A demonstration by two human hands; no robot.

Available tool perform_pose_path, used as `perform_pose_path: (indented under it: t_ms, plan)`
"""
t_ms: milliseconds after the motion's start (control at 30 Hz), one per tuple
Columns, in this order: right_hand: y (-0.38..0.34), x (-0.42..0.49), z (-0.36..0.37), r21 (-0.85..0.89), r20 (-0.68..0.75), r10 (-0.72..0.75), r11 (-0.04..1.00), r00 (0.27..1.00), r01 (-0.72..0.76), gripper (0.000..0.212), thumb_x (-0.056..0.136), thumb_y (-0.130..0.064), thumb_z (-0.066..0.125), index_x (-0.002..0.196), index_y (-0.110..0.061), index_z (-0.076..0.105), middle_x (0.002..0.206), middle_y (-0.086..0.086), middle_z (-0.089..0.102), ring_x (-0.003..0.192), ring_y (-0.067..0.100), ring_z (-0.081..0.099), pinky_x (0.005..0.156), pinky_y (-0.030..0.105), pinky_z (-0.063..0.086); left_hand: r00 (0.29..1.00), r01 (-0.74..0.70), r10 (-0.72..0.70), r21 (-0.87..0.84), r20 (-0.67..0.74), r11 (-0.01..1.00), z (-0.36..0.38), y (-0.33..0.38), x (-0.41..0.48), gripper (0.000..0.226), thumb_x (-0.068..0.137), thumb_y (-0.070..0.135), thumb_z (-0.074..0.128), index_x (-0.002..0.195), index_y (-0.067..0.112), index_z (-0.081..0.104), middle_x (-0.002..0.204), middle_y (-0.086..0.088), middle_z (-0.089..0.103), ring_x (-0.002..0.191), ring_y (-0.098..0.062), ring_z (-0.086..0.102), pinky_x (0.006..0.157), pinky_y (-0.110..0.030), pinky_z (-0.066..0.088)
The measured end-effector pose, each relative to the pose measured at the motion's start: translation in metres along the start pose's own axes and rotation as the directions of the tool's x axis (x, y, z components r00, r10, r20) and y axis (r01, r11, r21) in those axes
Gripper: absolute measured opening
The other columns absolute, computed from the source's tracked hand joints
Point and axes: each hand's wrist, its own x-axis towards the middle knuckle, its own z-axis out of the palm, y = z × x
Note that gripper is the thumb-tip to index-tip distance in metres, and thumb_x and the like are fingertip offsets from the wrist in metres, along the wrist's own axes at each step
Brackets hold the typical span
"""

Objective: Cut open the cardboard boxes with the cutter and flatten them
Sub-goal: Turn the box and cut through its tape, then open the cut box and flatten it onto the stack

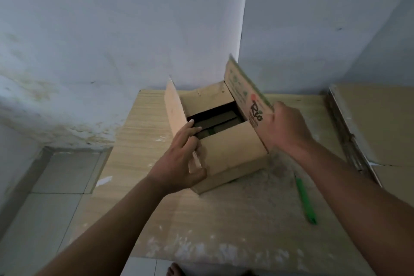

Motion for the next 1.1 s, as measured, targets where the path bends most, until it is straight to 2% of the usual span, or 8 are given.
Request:
perform_pose_path:
  t_ms: [133,233,333,467,633,800,933,1100]
  plan:
    - [0.009,-0.027,0.007,0.377,0.103,0.317,0.865,0.943,-0.332,0.026,0.089,-0.012,0.044,0.099,-0.002,0.066,0.088,0.015,0.07,0.047,0.03,0.066,0.036,0.033,0.051,0.999,0.031,-0.032,-0.071,-0.014,0.997,-0.028,-0.019,-0.009,0.027,0.086,0.038,0.064,0.095,0.022,0.045,0.153,-0.009,0.047,0.158,-0.019,0.017,0.122,-0.041,0.033]
    - [0.019,-0.061,0.029,0.601,0.161,0.537,0.612,0.828,-0.514,0.026,0.087,-0.007,0.043,0.087,0.002,0.067,0.082,0.021,0.07,0.043,0.035,0.063,0.043,0.041,0.055,0.996,0.05,-0.052,-0.034,-0.067,0.998,-0.05,-0.04,-0.025,0.02,0.087,0.033,0.059,0.097,0.018,0.049,0.158,-0.005,0.044,0.158,-0.016,0.02,0.117,-0.036,0.037]
    - [0.015,-0.09,0.045,0.745,0.087,0.631,0.473,0.771,-0.471,0.022,0.086,-0.005,0.043,0.078,0.007,0.059,0.082,0.021,0.069,0.037,0.027,0.055,0.041,0.034,0.048,0.994,0.064,-0.052,0.114,-0.099,0.991,-0.063,-0.065,-0.04,0.037,0.093,0.035,0.052,0.115,0.007,0.06,0.158,-0.003,0.045,0.157,-0.015,0.02,0.118,-0.034,0.033]
    - [-0.013,-0.102,0.03,0.867,-0.063,0.687,0.397,0.724,-0.302,0.022,0.086,-0.007,0.042,0.077,0.012,0.05,0.072,0.012,0.065,0.032,0.015,0.049,0.043,0.03,0.04,0.983,0.126,-0.111,0.096,-0.146,0.987,-0.071,-0.1,-0.053,0.049,0.093,0.038,0.054,0.133,0.01,0.063,0.157,0.002,0.047,0.155,-0.013,0.025,0.114,-0.039,0.039]
    - [-0.059,-0.091,-0.009,0.923,-0.18,0.583,0.378,0.792,-0.068,0.022,0.088,-0.006,0.045,0.077,0.0,0.063,0.077,0.015,0.071,0.047,0.026,0.065,0.035,0.025,0.043,0.962,0.219,-0.231,0.096,0.145,0.971,-0.064,-0.136,-0.07,0.059,0.093,0.047,0.058,0.147,0.026,0.054,0.167,0.012,0.026,0.158,-0.008,0.012,0.122,-0.046,0.034]
    - [-0.105,-0.089,-0.026,0.873,-0.23,0.359,0.487,0.905,0.029,0.028,0.097,-0.004,0.045,0.09,-0.016,0.07,0.077,0.001,0.075,0.053,0.025,0.07,0.033,0.033,0.049,0.783,0.367,-0.39,0.147,0.484,0.919,-0.03,-0.127,-0.061,0.075,0.097,0.049,0.062,0.162,0.032,0.029,0.173,0.009,0.001,0.157,-0.022,0.019,0.125,-0.041,0.03]
    - [-0.128,-0.09,-0.017,0.884,-0.142,0.266,0.468,0.954,0.002,0.025,0.098,-0.005,0.045,0.103,-0.012,0.068,0.093,-0.001,0.076,0.065,0.029,0.073,0.04,0.037,0.055,0.741,0.499,-0.409,-0.029,0.532,0.866,-0.008,-0.097,-0.039,0.076,0.098,0.062,0.053,0.162,0.031,0.026,0.171,-0.002,0.018,0.157,-0.028,0.019,0.126,-0.049,0.022]
    - [-0.149,-0.089,-0.003,0.872,-0.02,0.125,0.488,0.992,-0.044,0.03,0.102,-0.009,0.038,0.123,-0.011,0.06,0.113,0.004,0.07,0.069,0.028,0.074,0.047,0.042,0.059,0.885,0.464,-0.353,-0.512,0.303,0.723,-0.01,-0.06,-0.004,0.069,0.101,0.067,0.036,0.162,0.037,0.025,0.164,0.007,0.033,0.151,-0.017,0.028,0.12,-0.042,0.028]
